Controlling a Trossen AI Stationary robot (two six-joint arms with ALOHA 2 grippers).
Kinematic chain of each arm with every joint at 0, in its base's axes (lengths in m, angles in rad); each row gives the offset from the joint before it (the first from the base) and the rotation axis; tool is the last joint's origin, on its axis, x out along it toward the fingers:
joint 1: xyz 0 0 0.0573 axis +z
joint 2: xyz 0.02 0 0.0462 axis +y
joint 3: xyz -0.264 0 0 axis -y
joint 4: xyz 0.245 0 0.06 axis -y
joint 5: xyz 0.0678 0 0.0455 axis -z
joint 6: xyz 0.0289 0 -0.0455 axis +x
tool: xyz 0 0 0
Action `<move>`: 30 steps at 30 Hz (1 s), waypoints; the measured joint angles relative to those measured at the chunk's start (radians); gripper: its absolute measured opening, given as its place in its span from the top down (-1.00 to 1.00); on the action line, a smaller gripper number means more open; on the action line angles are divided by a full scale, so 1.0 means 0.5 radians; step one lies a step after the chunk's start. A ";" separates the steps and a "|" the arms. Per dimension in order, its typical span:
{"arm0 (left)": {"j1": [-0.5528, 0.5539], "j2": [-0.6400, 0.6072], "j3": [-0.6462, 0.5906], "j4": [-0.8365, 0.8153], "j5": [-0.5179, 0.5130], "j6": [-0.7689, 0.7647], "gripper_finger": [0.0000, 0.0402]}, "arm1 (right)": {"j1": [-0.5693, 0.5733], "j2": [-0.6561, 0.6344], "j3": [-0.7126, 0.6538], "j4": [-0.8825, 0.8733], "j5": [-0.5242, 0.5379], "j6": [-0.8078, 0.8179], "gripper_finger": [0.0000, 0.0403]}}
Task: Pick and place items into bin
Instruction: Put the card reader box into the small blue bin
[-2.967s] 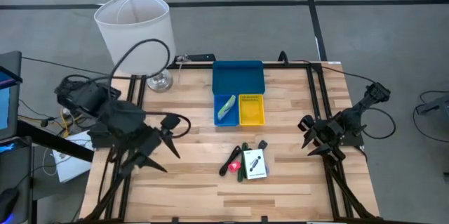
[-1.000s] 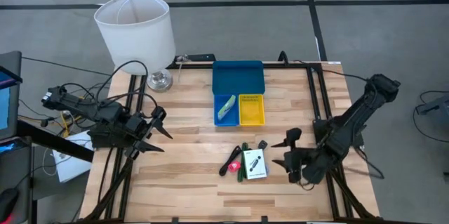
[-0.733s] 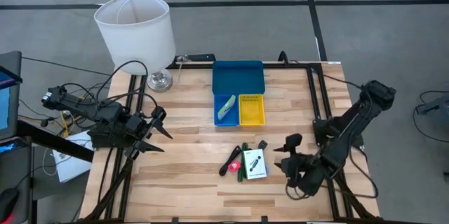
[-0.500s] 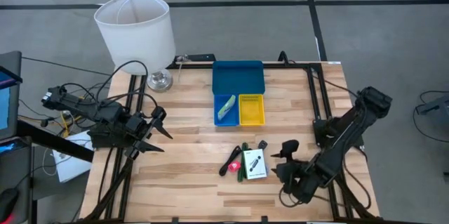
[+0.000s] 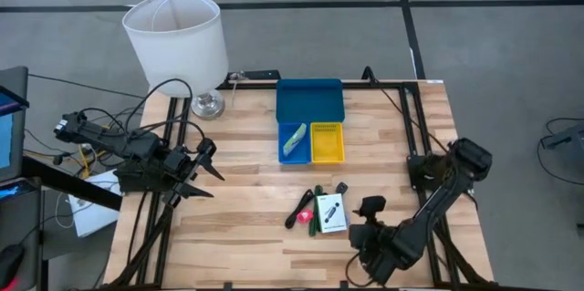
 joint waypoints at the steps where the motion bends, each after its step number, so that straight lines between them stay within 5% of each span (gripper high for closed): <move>1: 0.000 0.000 0.000 0.000 0.000 0.000 -0.06 | 0.000 0.030 0.032 -0.004 -0.017 -0.001 -0.24; 9: 0.001 0.000 0.000 0.000 0.000 0.000 -0.06 | 0.027 0.255 0.227 -0.031 -0.070 0.097 -0.24; 20: 0.001 0.000 0.000 0.000 -0.001 -0.131 -0.06 | 0.025 0.380 0.395 -0.014 -0.319 0.557 -0.24; 30: 0.001 0.000 0.000 0.000 -0.001 -0.159 -0.06 | 0.066 0.371 0.496 0.097 -0.342 1.088 -0.24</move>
